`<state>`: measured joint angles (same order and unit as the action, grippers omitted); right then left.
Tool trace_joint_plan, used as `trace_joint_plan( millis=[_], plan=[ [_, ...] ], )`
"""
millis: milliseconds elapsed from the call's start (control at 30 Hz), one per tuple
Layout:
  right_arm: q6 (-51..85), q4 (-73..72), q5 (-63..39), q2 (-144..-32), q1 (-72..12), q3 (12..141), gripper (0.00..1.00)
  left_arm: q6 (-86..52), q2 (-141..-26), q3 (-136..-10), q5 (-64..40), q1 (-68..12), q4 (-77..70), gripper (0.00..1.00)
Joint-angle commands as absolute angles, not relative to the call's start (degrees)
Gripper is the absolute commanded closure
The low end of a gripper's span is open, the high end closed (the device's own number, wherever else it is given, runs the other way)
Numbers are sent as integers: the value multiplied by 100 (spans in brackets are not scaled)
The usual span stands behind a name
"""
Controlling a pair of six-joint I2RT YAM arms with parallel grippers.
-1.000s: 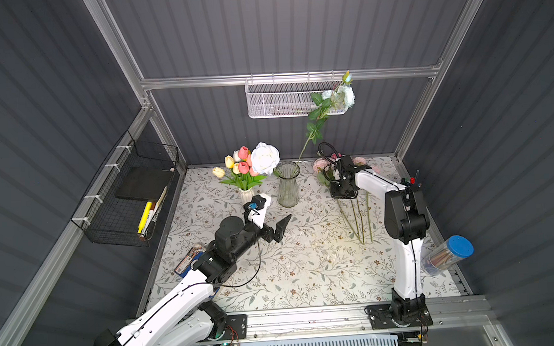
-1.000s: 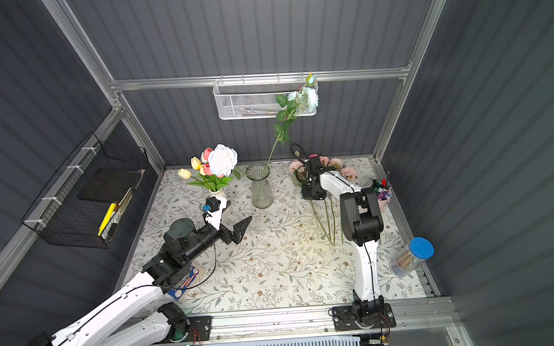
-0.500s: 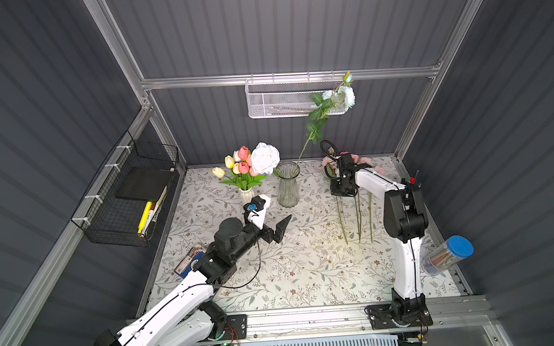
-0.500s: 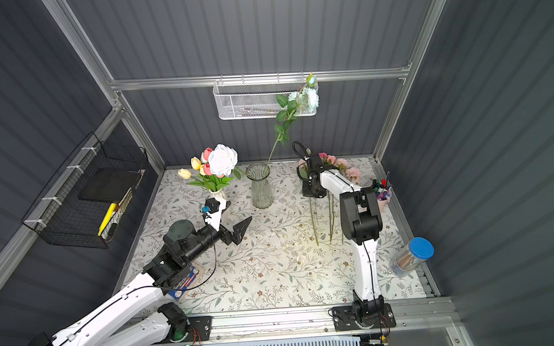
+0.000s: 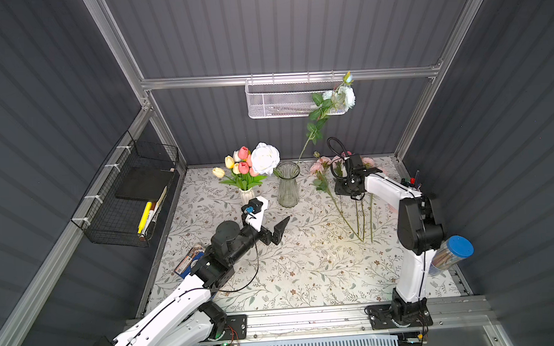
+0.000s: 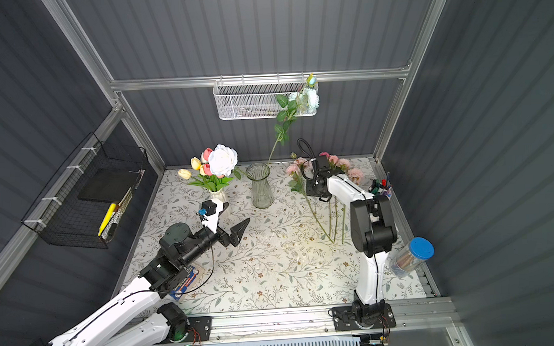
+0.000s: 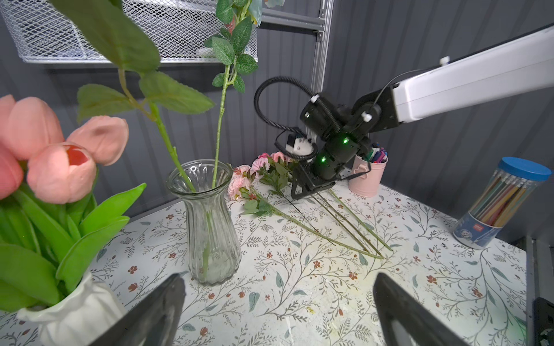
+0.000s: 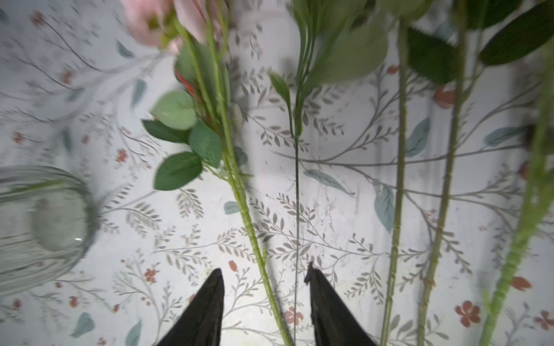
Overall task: Pick out pink flowers from the vase
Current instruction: Place the flower at the center of the board.
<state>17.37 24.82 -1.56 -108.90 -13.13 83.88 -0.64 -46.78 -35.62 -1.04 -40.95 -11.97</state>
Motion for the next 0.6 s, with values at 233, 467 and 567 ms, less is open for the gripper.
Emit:
trace_joint_plan(
  millis=[233,467,567],
  plan=[
    [1887,-384,-1231,-9205,-2261,6376,62,-309,-3893,-3532,538,-4113,-218,1],
    [3384,-2028,-1742,-9478,-2750,5645,78,-194,-3303,-2971,814,-4113,-435,1],
    [3902,-2578,-2008,-9885,-2936,5590,89,-234,-3156,-2774,1024,-4113,-492,1]
  ],
)
